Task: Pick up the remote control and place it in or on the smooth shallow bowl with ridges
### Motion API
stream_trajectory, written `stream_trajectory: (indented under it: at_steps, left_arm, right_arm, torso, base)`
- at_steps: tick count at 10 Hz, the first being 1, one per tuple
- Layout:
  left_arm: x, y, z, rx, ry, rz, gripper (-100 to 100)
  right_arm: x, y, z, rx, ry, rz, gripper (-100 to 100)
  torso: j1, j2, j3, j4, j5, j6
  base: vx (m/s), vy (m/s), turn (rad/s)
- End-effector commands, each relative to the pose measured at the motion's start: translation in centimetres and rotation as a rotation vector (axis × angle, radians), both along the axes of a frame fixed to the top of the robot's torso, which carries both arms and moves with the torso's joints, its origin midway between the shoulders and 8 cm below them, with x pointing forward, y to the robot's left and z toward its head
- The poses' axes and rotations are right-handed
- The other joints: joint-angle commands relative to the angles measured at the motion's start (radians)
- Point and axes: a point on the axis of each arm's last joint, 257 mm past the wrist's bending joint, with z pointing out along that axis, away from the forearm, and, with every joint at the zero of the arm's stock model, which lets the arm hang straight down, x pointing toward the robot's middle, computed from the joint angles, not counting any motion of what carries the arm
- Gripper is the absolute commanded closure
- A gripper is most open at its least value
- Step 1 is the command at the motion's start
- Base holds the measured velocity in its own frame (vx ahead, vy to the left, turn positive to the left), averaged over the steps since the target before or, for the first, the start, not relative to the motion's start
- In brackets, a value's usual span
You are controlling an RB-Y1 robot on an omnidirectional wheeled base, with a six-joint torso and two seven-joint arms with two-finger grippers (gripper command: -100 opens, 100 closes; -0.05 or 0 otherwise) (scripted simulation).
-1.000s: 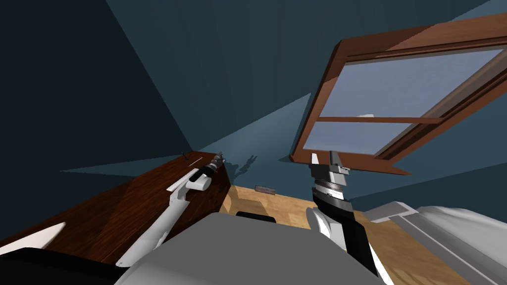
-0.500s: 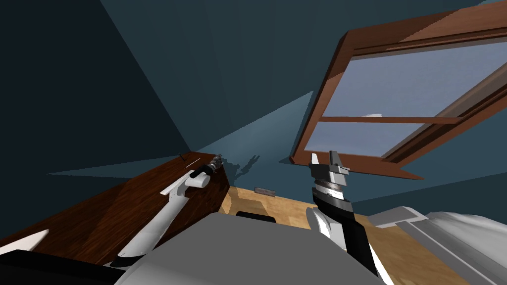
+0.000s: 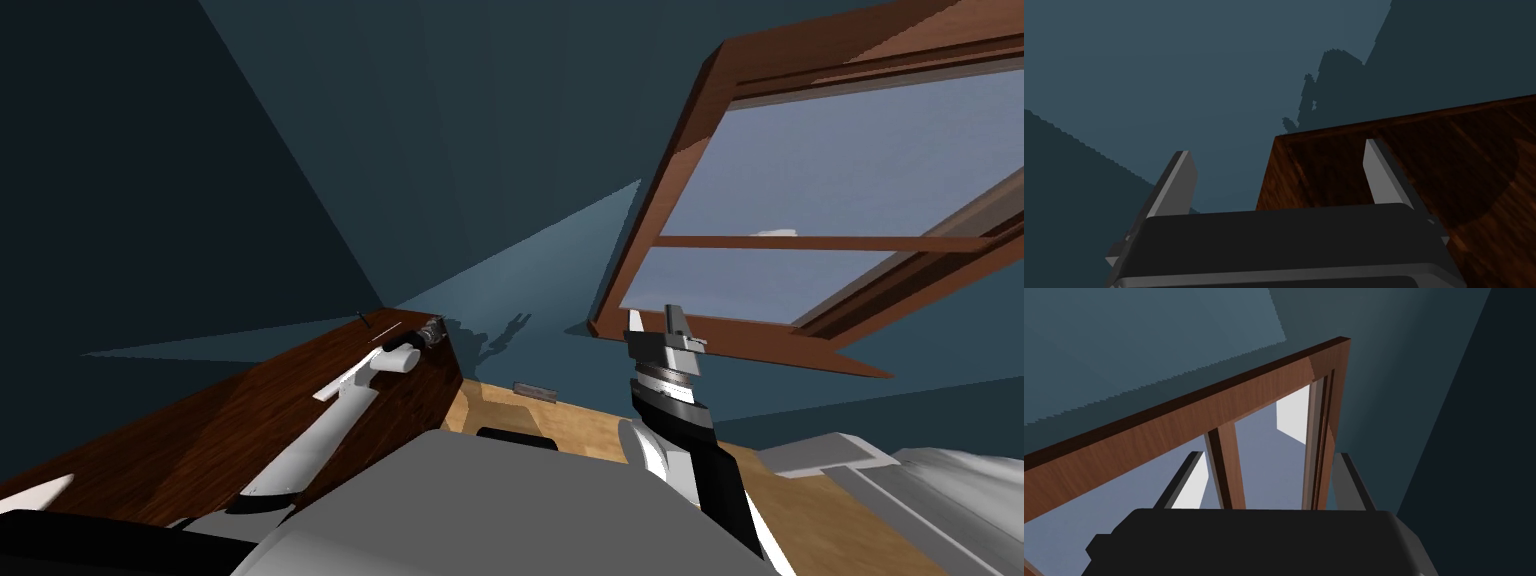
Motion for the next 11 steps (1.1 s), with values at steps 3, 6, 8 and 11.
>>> stream_trajectory:
  at_steps: [3, 6, 8, 11]
  left_arm:
    - [-0.9, 2.0, -2.2, -0.055, 0.105, 0.053, -100]
    - [-1.6, 3.8, -3.4, -0.1, 0.176, 0.1, -100]
    - [-2.2, 3.8, -4.3, -0.103, 0.217, 0.107, -100]
    - [-3.3, 5.6, -5.4, -0.149, 0.295, 0.159, -100]
  right_arm:
    - [0.0, 0.0, 0.0, 0.0, 0.0, 0.0, 0]
    - [0.0, 0.0, 0.0, 0.0, 0.0, 0.0, 0]
    - [0.0, 0.0, 0.0, 0.0, 0.0, 0.0, 0]
    - [0.0, 0.0, 0.0, 0.0, 0.0, 0.0, 0]
  torso:
    - [0.001, 0.001, 0.001, 0.0, 0.0, 0.0]
    - [0.001, 0.004, 0.002, 0.001, 0.0, 0.0]
    - [0.001, 0.002, 0.001, 0.0, 0.0, 0.0]
    - [0.001, 0.001, 0.0, 0.0, 0.0, 0.0]
  base:
    - [0.056, -0.015, 0.027]
    - [0.029, -0.003, 0.023]
    - [0.055, -0.004, 0.018]
    - [0.063, -0.012, 0.033]
